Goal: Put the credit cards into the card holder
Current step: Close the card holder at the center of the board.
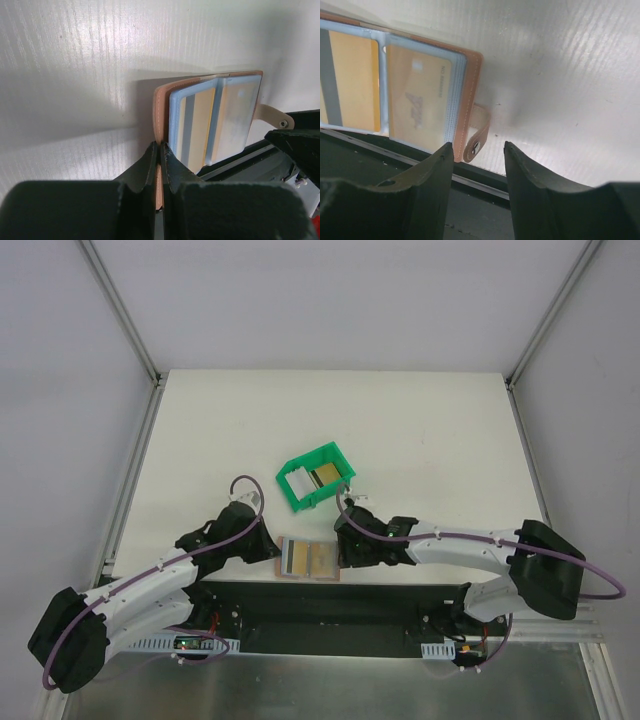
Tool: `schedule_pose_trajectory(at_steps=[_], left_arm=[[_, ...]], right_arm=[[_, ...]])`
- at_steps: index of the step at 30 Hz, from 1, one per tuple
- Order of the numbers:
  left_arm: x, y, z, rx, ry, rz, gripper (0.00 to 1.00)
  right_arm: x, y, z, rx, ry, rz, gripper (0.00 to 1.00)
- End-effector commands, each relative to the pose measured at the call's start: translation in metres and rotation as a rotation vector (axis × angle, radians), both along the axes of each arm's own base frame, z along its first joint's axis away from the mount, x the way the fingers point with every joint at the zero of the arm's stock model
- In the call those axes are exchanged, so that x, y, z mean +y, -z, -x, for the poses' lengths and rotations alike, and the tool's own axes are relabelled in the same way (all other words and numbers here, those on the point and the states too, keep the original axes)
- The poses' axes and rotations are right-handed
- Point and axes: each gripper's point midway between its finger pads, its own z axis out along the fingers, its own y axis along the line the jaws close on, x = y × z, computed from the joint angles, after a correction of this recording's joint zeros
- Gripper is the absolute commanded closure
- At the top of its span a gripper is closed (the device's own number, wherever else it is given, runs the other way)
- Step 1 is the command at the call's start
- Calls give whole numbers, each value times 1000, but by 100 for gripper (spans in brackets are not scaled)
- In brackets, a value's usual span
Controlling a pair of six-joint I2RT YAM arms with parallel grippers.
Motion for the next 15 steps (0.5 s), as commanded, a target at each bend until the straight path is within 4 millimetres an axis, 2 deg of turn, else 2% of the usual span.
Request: schedule_pose_trajectory(at_steps=[1,6,13,15], left_arm=[[-5,-13,-5,-20,15,25,100],[-5,-13,-4,-18,14,27,100],[-6,-16,-4,-21,17,29,100],[-7,-20,-6,-31,19,34,100]], right_arm=[[-2,-15,-11,-58,30,24,55],[-5,-17,-15,-88,41,12,59],[2,-15,-14,-78,26,-9,86],[4,-16,-16,-87,27,-18,89]])
